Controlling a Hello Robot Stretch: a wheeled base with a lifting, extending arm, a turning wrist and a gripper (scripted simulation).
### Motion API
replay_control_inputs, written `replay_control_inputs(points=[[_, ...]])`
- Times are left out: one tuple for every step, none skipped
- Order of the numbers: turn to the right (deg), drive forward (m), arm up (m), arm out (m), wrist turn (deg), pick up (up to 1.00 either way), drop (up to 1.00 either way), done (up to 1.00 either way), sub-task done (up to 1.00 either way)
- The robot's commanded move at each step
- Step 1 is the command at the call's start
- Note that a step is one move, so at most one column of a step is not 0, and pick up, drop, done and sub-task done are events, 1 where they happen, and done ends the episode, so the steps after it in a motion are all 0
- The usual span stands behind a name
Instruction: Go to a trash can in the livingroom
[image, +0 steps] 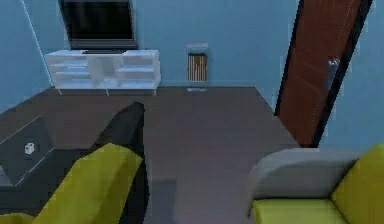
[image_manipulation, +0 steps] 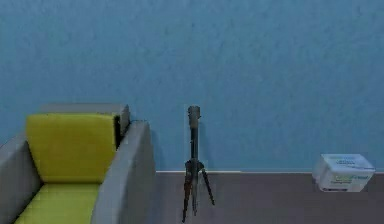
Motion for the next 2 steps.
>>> replay_control_inputs(points=[[0.0, 1.0, 0.0, 0.0, 0.0, 0.0, 0.0, 0.0, 0.0], [0.0, 1.0, 0.0, 0.0, 0.0, 0.0, 0.0, 0.0, 0.0]])
